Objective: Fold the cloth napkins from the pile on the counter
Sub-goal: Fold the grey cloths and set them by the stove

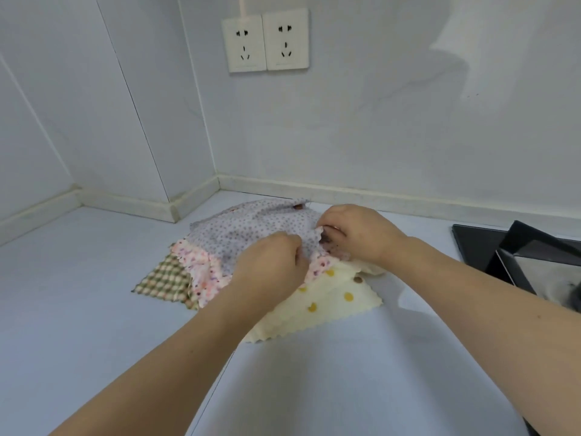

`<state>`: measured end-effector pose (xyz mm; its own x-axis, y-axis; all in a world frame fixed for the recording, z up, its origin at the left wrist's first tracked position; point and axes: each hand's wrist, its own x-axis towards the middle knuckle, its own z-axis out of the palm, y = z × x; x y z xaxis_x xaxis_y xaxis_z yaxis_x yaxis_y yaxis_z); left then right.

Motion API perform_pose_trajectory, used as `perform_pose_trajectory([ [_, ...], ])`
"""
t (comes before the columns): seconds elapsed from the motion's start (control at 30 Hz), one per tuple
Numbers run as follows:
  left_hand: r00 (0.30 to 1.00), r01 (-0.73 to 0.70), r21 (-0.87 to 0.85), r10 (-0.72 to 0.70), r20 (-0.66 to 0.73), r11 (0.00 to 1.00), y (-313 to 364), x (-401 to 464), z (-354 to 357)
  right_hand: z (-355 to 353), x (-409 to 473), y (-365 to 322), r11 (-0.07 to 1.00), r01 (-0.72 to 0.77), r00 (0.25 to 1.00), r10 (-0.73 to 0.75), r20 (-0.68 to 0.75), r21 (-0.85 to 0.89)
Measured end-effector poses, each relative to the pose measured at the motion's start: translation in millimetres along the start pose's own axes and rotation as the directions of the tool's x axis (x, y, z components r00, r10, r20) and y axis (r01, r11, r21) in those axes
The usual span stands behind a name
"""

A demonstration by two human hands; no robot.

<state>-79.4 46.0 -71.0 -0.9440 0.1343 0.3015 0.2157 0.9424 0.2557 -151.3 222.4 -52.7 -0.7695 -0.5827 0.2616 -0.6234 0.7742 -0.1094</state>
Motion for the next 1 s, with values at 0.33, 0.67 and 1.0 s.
perform_pose_trajectory([
  [0.33, 0.968, 0.119, 0.019, -0.111, -0.226, 0.993, 44, -63, -66, -112, -51, -85, 0.999, -0.022, 0.987, 0.026, -0.161, 0.027],
  [0.67, 0.993, 0.096, -0.270, -0.110, -0.035, 0.958, 131, -150, -153, -220, -143, -160, 0.964, -0.179, 0.981, 0.190, -0.041, 0.196],
  [1.0, 0.997, 0.072, -0.672, -0.038, 0.066, 0.737, 172, -208, -185, -261, -208, -194, 0.765, -0.246, 0.962, 0.269, 0.051, 0.595],
])
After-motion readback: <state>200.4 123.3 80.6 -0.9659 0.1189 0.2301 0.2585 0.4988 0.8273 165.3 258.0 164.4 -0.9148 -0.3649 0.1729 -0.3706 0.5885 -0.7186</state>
